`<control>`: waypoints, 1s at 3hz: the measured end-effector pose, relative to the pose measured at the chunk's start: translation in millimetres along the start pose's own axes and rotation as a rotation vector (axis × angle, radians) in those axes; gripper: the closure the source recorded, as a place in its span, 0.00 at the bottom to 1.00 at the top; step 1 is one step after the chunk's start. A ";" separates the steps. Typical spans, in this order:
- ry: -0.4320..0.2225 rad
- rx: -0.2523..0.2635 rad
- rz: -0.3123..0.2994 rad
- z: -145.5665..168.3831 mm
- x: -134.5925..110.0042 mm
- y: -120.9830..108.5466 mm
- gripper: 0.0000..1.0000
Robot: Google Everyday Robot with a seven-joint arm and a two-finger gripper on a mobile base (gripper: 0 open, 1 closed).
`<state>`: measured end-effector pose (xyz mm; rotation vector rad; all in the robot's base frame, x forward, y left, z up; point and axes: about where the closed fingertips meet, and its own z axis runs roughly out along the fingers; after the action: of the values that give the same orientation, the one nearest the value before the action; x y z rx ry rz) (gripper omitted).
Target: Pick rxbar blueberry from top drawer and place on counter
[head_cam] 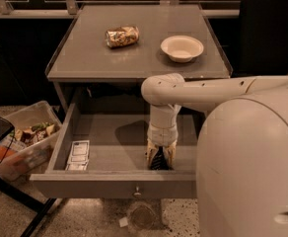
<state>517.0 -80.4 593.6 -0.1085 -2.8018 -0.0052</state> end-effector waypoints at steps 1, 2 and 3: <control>-0.059 -0.011 0.022 -12.7 4.5 -2.8 1.00; -0.129 -0.043 0.032 -30.3 11.2 -9.3 1.00; -0.225 -0.088 0.018 -59.4 15.5 -21.9 1.00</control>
Offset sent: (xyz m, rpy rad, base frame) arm -0.0001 -0.0168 0.0596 0.0480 -0.2253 -0.0707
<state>520.5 -102.0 655.0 -0.1649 -3.0258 -0.1186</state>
